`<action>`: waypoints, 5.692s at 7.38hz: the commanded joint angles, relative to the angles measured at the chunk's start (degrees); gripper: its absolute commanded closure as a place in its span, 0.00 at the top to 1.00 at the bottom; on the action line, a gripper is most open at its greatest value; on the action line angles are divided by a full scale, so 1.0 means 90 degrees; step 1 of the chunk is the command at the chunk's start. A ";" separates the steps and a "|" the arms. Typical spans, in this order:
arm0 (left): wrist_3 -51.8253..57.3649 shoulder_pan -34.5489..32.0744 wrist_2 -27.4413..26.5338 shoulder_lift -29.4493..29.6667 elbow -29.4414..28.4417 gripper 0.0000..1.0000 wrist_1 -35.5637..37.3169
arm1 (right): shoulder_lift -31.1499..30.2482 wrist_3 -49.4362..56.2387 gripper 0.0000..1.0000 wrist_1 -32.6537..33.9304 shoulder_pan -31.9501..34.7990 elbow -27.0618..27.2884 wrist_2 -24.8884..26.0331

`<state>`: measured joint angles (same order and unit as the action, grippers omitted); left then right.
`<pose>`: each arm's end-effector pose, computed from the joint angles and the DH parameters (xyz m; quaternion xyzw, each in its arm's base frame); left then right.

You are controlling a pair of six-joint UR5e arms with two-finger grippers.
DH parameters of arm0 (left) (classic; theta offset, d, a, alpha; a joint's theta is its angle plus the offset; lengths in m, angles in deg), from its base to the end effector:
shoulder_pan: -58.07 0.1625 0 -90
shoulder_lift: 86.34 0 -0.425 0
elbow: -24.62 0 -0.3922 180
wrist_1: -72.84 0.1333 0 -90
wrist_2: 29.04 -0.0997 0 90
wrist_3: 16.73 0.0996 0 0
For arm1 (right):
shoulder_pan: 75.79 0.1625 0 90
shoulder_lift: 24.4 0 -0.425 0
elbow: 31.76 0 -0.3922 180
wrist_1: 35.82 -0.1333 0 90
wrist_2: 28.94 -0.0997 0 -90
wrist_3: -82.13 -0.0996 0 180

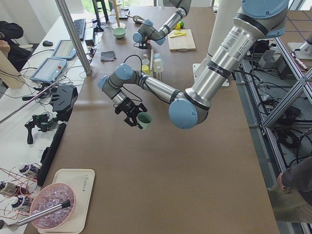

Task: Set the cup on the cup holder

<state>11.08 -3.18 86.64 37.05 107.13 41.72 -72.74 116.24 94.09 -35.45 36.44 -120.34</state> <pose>0.2199 -0.5882 0.4756 -0.2785 0.2108 0.3874 0.8532 -0.4571 -0.5599 0.4745 -0.1741 0.0116 -0.6558 0.7345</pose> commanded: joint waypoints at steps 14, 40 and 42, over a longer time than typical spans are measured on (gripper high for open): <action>-0.3064 -0.0120 0.1461 -0.1865 0.2951 0.00 -0.7451 | -0.1168 0.0438 0.00 0.0459 0.1454 0.2973 -0.1305; -0.3687 0.6727 -0.7101 -0.2950 0.3225 0.00 -1.7420 | -0.2276 -0.2875 0.00 -1.1790 0.2881 0.1593 -0.6416; -0.3539 0.6475 -0.7102 -0.2706 0.3041 0.00 -1.7528 | -0.2227 -0.4427 0.00 -1.3380 0.2455 0.1515 -0.5465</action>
<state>-21.50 56.44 22.80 11.13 135.72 -115.57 -93.03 85.24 -17.20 -10.81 50.59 -174.77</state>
